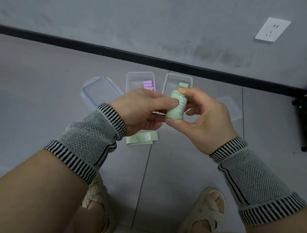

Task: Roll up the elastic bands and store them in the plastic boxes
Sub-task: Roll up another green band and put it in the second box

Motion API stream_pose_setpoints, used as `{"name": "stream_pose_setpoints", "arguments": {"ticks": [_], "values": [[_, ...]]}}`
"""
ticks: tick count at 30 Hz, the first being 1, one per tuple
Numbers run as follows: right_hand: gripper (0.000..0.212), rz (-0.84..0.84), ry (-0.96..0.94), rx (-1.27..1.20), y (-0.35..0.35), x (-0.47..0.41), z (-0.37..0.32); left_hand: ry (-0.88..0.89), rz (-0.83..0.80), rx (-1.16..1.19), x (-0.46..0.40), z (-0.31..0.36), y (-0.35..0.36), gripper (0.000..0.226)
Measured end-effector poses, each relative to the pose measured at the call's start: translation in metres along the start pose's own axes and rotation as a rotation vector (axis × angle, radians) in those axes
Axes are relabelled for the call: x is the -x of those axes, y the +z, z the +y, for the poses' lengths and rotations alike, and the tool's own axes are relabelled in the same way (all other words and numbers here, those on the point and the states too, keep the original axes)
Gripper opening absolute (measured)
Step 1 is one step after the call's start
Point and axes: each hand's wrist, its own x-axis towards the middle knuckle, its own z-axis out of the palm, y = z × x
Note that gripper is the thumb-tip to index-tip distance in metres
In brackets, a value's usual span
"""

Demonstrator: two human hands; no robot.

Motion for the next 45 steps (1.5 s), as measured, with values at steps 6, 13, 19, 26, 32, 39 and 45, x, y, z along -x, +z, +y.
{"name": "stream_pose_setpoints", "arguments": {"ticks": [6, 13, 19, 26, 32, 39, 45], "values": [[0.068, -0.044, 0.016, -0.019, 0.0, -0.002, 0.0, 0.054, 0.022, 0.081, 0.001, 0.0, 0.005, 0.023], [0.049, 0.114, -0.089, 0.031, 0.001, -0.003, 0.0, 0.115, 0.085, 0.211, -0.002, 0.0, 0.005, 0.013], [0.036, 0.18, -0.156, 0.134, -0.001, -0.001, 0.006, 0.089, 0.044, 0.209, -0.002, -0.004, 0.012, 0.012], [0.026, 0.278, -0.179, 0.147, 0.005, -0.002, 0.005, 0.129, 0.057, 0.222, -0.002, -0.003, 0.016, 0.009], [0.031, 0.243, -0.139, 0.102, 0.007, -0.004, 0.004, 0.167, 0.119, 0.25, -0.003, -0.003, 0.018, 0.007], [0.019, 0.294, -0.051, 0.002, 0.006, -0.001, -0.002, 0.194, 0.164, 0.393, -0.005, -0.004, 0.016, 0.006], [0.027, 0.211, 0.2, -0.342, -0.003, -0.006, -0.006, 0.158, 0.043, 0.561, -0.004, -0.002, 0.021, 0.021]]}}
